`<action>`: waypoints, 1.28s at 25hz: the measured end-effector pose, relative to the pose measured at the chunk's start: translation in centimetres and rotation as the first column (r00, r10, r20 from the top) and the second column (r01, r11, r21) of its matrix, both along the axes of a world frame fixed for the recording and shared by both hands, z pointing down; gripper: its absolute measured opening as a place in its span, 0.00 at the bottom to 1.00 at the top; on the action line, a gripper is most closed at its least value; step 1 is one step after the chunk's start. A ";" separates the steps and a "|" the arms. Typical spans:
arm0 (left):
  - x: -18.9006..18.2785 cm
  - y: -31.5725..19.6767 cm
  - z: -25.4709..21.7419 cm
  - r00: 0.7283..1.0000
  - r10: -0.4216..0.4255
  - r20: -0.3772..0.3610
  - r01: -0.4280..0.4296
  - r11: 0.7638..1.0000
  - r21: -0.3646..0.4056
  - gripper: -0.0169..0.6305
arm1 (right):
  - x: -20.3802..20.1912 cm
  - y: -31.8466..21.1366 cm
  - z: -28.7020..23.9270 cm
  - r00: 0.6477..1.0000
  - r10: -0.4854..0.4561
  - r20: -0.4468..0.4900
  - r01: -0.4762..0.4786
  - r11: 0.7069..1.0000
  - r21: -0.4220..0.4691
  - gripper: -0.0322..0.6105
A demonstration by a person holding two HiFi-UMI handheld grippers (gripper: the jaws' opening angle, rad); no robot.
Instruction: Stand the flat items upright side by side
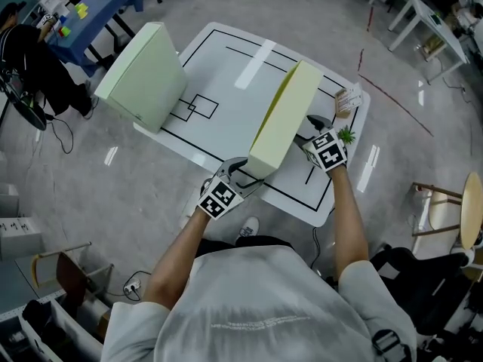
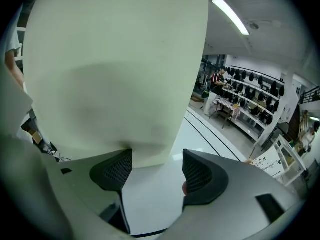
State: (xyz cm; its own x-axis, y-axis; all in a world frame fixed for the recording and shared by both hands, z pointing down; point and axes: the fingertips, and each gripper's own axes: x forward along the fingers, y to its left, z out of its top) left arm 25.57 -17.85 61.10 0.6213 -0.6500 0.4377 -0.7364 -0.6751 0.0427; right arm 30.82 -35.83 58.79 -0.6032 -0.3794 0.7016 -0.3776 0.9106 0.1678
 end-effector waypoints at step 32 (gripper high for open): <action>-24.8 7.5 -10.4 0.932 -0.319 -0.170 0.328 0.944 0.029 0.50 | 0.0 21.1 -13.8 0.834 0.469 0.291 -0.511 0.856 0.084 0.57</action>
State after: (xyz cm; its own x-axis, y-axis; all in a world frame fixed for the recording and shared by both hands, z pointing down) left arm 0.77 -10.31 50.69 0.4322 -0.8480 0.3068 -0.9018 -0.4061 0.1480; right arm 30.85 -14.68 44.96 -0.4561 -0.7610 0.4613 -0.8152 0.5652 0.1264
